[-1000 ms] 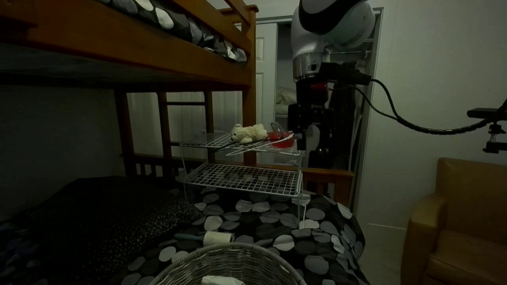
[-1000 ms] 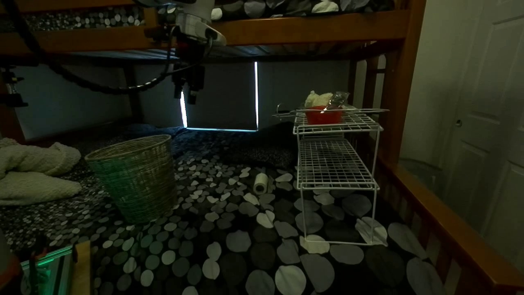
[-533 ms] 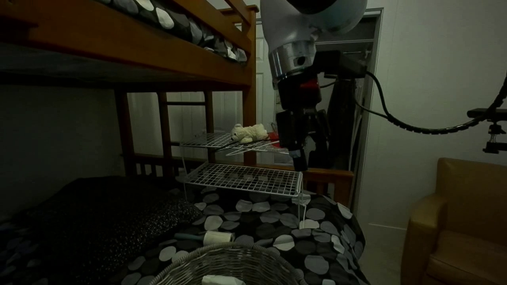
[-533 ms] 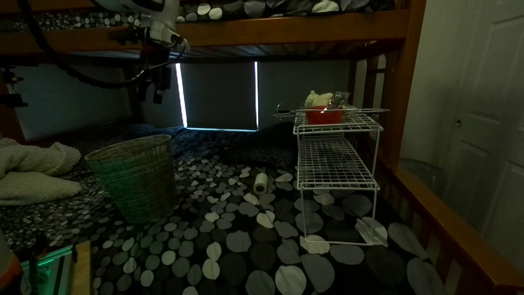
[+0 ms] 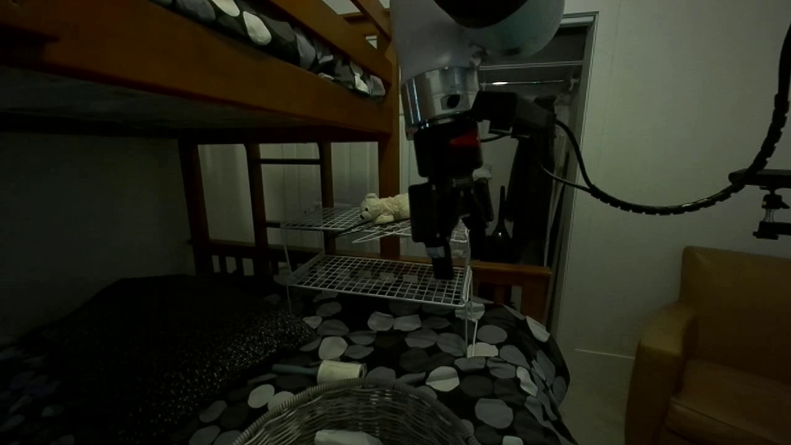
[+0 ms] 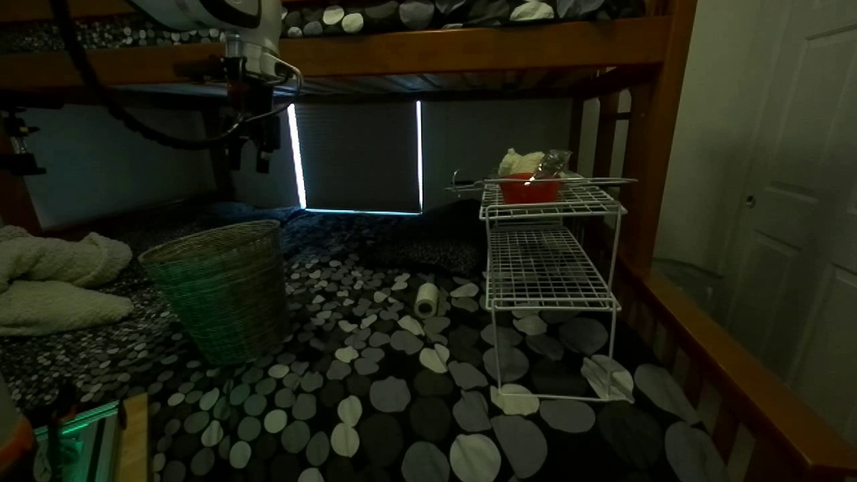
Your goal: Pick up the basket and move it forward on the table
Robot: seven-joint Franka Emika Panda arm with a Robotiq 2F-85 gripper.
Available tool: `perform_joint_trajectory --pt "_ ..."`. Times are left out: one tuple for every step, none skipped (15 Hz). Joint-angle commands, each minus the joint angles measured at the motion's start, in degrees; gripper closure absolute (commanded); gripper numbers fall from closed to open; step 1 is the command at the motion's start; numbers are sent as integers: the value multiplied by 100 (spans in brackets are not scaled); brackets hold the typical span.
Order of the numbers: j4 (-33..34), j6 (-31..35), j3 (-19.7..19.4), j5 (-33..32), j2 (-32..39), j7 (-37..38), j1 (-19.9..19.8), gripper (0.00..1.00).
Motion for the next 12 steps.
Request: perform_joint_trajectory --pt "-612 1293 128 -82 -339 -280 201 0" --pt "-782 1763 137 59 -379 -361 274 0" --pt "-968 2214 150 150 -438 -462 354 0" --pt "-1182 2664 137 264 -491 -633 445 0" --pt "-1432 3076 102 358 -568 -894 538 0" --pt "-1716 3351 18 499 -703 -1239 636 0" --pt "-2041 3538 -86 706 -843 -1621 758 0" --pt "-2248 3637 -168 896 -919 -1929 866 0" --pt "-2355 3447 -261 1110 -807 -2392 1030 0" --pt "-2478 3317 -288 1217 -801 -2625 1126 0" --pt "-2529 3026 -263 1224 -766 -2704 1186 0" --pt "-2551 2743 -293 1190 -767 -2864 1214 0"
